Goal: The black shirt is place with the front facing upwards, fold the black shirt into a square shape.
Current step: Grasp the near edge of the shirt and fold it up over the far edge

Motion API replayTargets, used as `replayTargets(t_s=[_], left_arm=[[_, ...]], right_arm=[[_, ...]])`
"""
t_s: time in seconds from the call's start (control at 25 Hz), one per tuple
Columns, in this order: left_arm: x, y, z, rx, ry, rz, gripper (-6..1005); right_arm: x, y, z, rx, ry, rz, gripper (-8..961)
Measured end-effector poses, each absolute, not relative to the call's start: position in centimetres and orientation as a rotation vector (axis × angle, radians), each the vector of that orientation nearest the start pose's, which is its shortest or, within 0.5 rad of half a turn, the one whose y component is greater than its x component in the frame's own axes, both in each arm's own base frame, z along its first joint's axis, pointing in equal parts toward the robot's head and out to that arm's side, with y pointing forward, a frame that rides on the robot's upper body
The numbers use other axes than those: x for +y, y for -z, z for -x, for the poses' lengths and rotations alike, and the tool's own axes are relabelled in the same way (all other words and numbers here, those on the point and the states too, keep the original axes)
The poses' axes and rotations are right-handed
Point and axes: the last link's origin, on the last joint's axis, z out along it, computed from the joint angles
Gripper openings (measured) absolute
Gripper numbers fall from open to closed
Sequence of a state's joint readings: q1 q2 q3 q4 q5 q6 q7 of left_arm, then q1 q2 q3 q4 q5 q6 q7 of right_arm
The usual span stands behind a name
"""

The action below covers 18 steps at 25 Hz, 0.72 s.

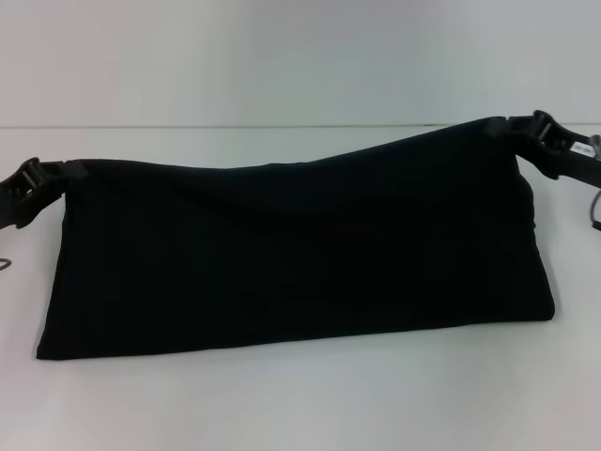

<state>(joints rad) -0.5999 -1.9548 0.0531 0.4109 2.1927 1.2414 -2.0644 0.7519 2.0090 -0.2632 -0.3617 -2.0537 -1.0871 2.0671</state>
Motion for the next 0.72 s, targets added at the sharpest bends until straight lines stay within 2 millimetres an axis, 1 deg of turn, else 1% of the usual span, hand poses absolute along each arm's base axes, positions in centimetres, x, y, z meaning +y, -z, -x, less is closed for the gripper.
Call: replayTargets(t_s=[0.16, 0.4, 0.72], left_arm=[[37.6, -6.2, 34.4, -1.695, 1.023, 1.679, 50], [38.6, -5.9, 34.1, -1.648, 1.032, 1.637, 51], [40.2, -4.9, 33.0, -1.583, 0.982, 1.642, 53]], right_arm=[[43.1, -1.9, -27.2, 1.650, -0.992, 1.821, 36], [43.8, -1.8, -27.4, 1.616, -0.977, 1.764, 37], [44.6, -0.2, -26.9, 1.562, -0.901, 1.729, 38]])
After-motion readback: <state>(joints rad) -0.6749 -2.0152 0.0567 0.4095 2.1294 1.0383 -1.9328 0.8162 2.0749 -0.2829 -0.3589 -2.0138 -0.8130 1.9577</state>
